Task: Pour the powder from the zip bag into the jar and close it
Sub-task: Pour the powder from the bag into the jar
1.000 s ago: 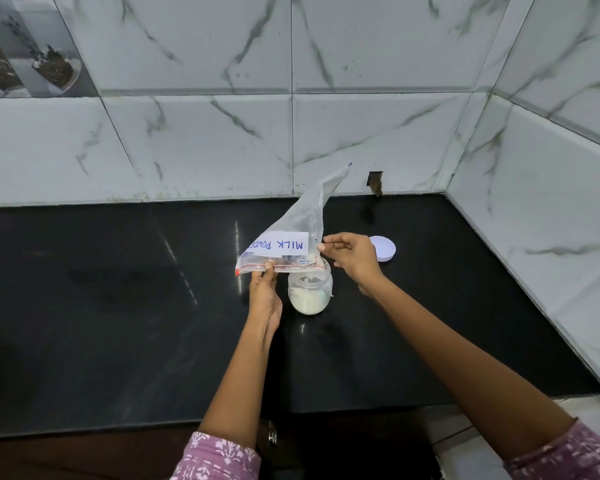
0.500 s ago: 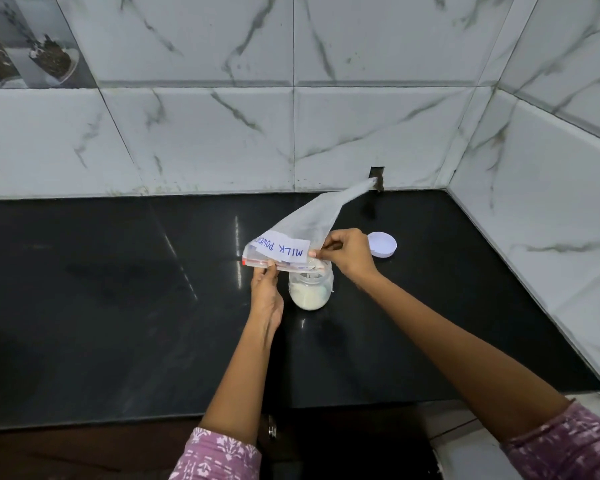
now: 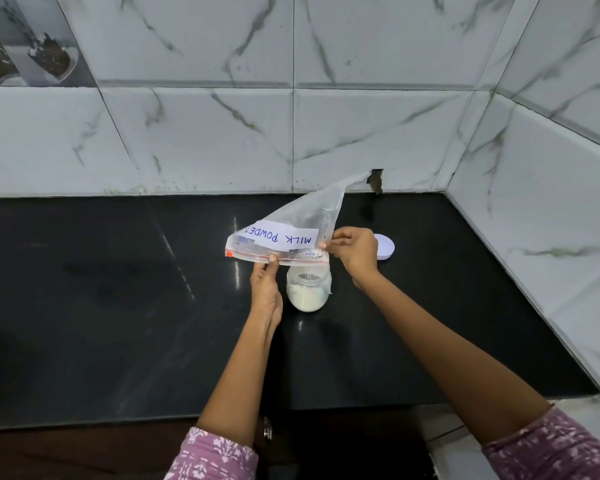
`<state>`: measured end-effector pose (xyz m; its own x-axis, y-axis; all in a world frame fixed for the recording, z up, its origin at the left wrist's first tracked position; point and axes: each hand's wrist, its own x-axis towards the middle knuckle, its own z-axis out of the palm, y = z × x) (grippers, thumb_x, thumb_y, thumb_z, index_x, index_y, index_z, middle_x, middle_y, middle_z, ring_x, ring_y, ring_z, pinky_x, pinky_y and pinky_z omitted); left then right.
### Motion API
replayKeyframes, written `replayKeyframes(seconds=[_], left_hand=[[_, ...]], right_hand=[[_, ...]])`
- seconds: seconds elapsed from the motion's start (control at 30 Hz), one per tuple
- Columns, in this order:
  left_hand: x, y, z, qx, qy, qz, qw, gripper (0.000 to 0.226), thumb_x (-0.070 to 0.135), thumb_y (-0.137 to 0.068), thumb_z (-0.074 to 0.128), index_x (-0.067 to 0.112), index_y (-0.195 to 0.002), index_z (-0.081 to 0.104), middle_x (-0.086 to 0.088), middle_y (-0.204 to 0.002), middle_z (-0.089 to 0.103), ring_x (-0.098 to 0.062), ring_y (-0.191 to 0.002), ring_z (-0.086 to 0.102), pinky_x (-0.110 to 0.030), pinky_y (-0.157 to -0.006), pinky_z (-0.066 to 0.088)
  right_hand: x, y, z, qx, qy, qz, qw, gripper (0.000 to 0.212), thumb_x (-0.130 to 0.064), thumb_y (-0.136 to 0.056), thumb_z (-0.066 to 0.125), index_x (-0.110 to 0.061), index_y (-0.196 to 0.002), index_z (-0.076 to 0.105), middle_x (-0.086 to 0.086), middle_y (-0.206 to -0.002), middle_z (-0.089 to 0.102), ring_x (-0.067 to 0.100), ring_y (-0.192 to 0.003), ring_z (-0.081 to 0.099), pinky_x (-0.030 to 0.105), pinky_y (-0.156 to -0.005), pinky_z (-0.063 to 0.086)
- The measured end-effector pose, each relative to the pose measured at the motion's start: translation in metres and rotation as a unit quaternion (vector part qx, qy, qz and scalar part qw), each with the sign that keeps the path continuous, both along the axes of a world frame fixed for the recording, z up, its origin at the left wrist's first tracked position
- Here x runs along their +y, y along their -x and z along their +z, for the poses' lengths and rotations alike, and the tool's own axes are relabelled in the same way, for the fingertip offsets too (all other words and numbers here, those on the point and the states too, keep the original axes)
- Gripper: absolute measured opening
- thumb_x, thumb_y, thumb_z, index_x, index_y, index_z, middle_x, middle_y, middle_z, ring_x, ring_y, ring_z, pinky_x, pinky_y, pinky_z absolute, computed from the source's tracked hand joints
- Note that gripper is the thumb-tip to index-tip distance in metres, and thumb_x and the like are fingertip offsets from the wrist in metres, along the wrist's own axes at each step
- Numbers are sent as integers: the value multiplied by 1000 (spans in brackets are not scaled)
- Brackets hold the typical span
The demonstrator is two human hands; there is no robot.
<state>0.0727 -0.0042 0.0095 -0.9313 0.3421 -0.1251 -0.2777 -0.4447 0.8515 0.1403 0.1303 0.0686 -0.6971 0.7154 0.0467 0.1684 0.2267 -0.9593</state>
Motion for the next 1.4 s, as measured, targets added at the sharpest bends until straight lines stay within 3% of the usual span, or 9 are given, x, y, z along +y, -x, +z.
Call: replayKeyframes(seconds=[0.13, 0.3, 0.4, 0.57, 0.77, 0.9, 1.03, 1.17, 1.4], left_hand=[[-4, 3, -4, 12, 9, 7, 1000, 36, 11, -96, 48, 14, -132, 49, -5, -132, 56, -20, -129, 45, -35, -114, 27], [-5, 4, -4, 25, 17, 3, 1000, 28, 14, -95, 51, 21, -122, 55, 6, -117, 63, -14, -123, 49, -31, -109, 30], [-5, 4, -5, 47, 26, -3, 999, 28, 15, -96, 50, 22, -123, 54, 16, -110, 64, 3, -107, 54, -24, -103, 32], [-5, 4, -6, 79, 47, -3, 996, 28, 17, -96, 50, 19, -123, 55, 14, -110, 64, 11, -98, 58, -11, -85, 42], [-5, 5, -5, 97, 65, -2, 993, 31, 18, -96, 51, 14, -126, 55, 8, -118, 64, 8, -104, 59, -10, -86, 46], [-10, 3, -2, 102, 71, -2, 992, 27, 17, -96, 52, 15, -121, 59, 1, -123, 63, -6, -115, 56, -26, -101, 40], [-11, 0, 3, 97, 79, 0, 992, 24, 16, -95, 54, 15, -118, 61, 2, -118, 66, -8, -112, 58, -28, -100, 42], [-15, -2, 4, 88, 88, 4, 992, 24, 16, -94, 56, 11, -117, 62, 1, -114, 67, -9, -109, 59, -29, -101, 42], [-20, -1, 0, 59, 117, 33, 991, 10, 20, -90, 61, 17, -99, 65, 7, -96, 67, -8, -96, 57, -28, -96, 42]], right_hand=[[-7, -5, -6, -39, -54, 30, 997, 35, -15, -58, 89, -2, -85, 70, 14, -81, 73, 23, -72, 69, 34, -70, 58], [13, -5, 18, 27, 124, 64, 990, 52, -23, -71, 81, -7, -115, 58, 6, -103, 70, 11, -91, 67, 22, -80, 55], [29, 0, 42, 78, 195, 28, 977, 59, -31, -78, 74, -3, -125, 52, 8, -114, 68, 14, -101, 66, 32, -94, 52], [45, 4, 83, 122, 203, 37, 971, 65, -31, -82, 71, -4, -133, 42, 10, -114, 67, 17, -99, 67, 33, -90, 54], [47, 5, 117, 96, 75, 71, 990, 12, -12, -84, 68, -12, -96, 66, -1, -80, 67, 5, -69, 65, 23, -63, 55], [46, -3, 128, 87, -4, 71, 994, 25, 5, -79, 59, -12, -96, 61, 0, -75, 66, 6, -63, 65, 20, -56, 54], [39, -13, 136, 79, -73, 120, 987, 14, -8, -79, 72, -12, -91, 66, -1, -75, 68, 6, -66, 67, 21, -61, 56], [32, -19, 143, 101, -120, 177, 972, 14, -6, -73, 78, -18, -76, 72, 4, -70, 70, 10, -66, 63, 25, -66, 52], [23, -22, 135, 105, -158, 115, 975, 31, -10, -54, 90, 1, -71, 65, 17, -76, 71, 18, -71, 67, 29, -68, 54]])
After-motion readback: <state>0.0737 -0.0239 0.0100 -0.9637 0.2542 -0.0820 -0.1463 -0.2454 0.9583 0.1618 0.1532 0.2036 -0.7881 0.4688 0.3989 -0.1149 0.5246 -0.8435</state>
